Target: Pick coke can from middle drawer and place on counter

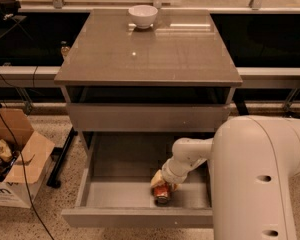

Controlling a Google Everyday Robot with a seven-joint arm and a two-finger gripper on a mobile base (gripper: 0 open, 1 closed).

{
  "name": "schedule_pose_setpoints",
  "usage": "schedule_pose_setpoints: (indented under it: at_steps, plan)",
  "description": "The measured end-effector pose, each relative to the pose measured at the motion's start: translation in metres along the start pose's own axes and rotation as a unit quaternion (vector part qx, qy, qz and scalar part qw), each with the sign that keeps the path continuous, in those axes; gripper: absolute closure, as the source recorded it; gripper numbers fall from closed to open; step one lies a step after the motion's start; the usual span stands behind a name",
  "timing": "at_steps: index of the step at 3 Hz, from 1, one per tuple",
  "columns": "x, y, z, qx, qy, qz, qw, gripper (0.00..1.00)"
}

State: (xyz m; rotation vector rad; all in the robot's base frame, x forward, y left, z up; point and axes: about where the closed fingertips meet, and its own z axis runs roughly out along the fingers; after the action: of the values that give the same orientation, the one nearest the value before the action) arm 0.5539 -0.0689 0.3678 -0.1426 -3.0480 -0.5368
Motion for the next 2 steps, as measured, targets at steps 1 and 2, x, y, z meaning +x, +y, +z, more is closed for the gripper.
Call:
schedule_pose_setpoints:
  at_steps: [1,2]
  plan:
    - [0.0,0.0,0.0,0.0,0.0,0.0,1.0,0.65]
    - [-0.004,0.022,-0.053,-0.02,-0.039,-0.029,0.9986,0.96]
